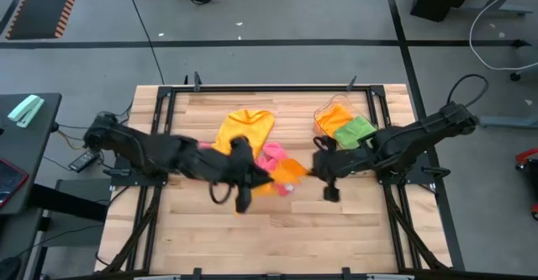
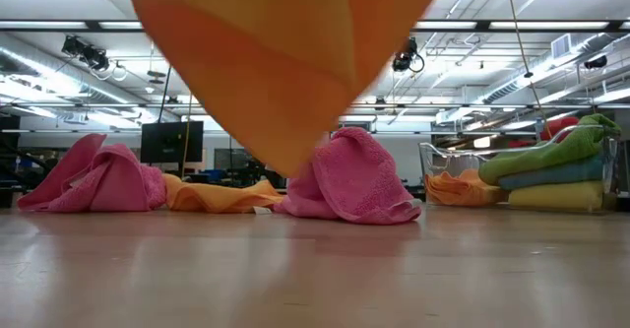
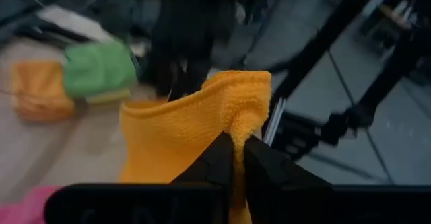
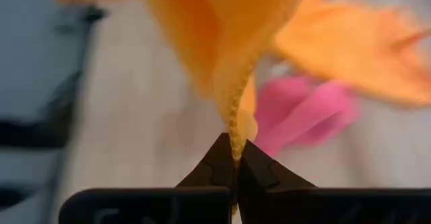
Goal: Fold microfiber towels
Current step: Fold the bottom orange towel
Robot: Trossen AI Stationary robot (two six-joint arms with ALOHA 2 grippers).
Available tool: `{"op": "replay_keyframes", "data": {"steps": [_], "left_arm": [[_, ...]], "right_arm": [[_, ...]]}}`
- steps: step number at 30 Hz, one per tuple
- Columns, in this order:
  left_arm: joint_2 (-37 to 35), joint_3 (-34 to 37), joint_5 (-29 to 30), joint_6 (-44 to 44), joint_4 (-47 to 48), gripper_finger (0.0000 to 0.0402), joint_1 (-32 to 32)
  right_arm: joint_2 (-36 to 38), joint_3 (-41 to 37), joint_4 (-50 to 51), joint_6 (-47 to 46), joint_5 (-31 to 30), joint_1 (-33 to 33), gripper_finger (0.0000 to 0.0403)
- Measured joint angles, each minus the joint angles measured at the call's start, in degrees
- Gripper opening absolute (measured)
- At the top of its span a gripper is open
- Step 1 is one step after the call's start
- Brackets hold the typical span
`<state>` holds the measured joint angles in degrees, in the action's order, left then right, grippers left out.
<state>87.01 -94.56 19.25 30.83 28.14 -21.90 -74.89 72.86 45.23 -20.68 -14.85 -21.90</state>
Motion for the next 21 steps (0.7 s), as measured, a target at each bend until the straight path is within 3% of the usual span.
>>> {"op": "replay_keyframes", "data": {"steps": [6, 11, 16, 21], "left_arm": [[7.8, 0.0, -0.4, 1.8, -1.5, 0.0012, -1.2], [13.4, 0.1, -8.7, 4.4, -7.0, 0.003, 0.4], [18.1, 0.1, -10.1, 4.3, -6.6, 0.0037, 1.7], [23.2, 0.1, -10.1, 0.1, -5.0, 0.0017, 4.3]], "right_arm": [[4.6, 0.0, 8.8, -12.2, 19.6, -2.0, 0.0005], [7.7, 0.0, 9.3, -23.7, 32.1, -6.3, 0.0005], [7.4, -0.9, 14.9, -25.3, 29.9, -9.1, 0.0004], [4.7, -5.0, 19.2, -21.3, 23.5, -6.0, 0.0004]]}}
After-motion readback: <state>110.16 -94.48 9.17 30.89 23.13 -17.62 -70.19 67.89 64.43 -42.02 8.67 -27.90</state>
